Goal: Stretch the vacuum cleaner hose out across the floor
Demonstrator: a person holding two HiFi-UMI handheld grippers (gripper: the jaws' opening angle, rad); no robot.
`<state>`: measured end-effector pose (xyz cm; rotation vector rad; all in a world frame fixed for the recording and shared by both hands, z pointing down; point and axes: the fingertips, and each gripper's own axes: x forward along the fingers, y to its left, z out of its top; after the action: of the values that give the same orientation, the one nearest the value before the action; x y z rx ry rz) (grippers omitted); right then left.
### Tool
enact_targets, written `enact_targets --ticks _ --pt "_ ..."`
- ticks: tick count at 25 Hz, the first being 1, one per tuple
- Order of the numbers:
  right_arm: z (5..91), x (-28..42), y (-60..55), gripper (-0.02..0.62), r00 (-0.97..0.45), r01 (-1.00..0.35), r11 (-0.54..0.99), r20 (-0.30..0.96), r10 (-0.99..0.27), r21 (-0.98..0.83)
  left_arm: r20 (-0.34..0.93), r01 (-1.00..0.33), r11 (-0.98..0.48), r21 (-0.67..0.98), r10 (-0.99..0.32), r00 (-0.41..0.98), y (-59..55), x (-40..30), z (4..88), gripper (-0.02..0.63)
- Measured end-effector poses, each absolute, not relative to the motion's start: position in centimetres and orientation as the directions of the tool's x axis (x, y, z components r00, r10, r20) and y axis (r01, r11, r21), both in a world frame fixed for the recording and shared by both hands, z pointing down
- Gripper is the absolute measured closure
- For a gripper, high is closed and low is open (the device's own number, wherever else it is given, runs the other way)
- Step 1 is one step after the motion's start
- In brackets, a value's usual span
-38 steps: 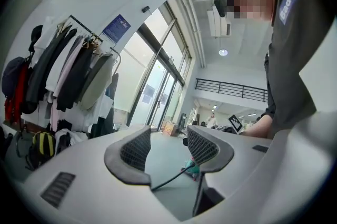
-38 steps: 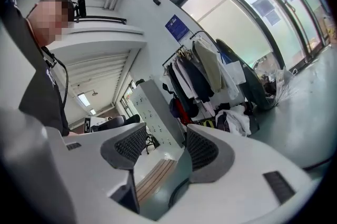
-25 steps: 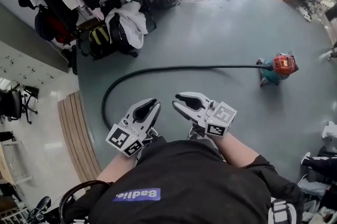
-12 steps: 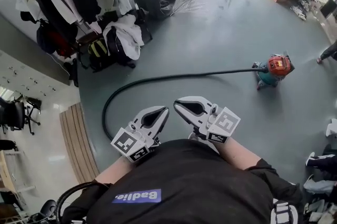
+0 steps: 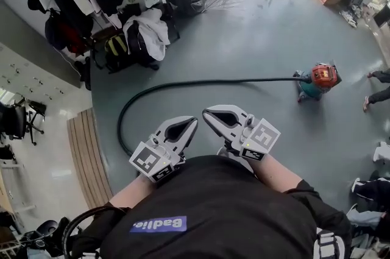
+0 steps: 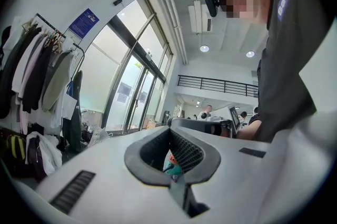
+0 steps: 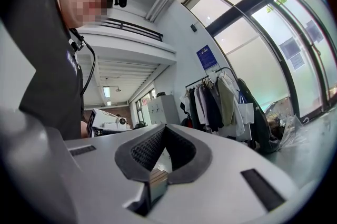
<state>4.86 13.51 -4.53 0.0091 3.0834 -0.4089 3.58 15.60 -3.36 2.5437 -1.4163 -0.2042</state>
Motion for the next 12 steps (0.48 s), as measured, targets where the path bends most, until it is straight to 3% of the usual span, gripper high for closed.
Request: enact_targets --ticks 12 --pt "-3.9 5.4 15.2 0.592 -1.000 0.031 0.965 -0.015 0.028 -0.261 -0.011 -0.835 -0.486 0.257 -0.866 0.501 16.5 3.9 -3.0 0.598"
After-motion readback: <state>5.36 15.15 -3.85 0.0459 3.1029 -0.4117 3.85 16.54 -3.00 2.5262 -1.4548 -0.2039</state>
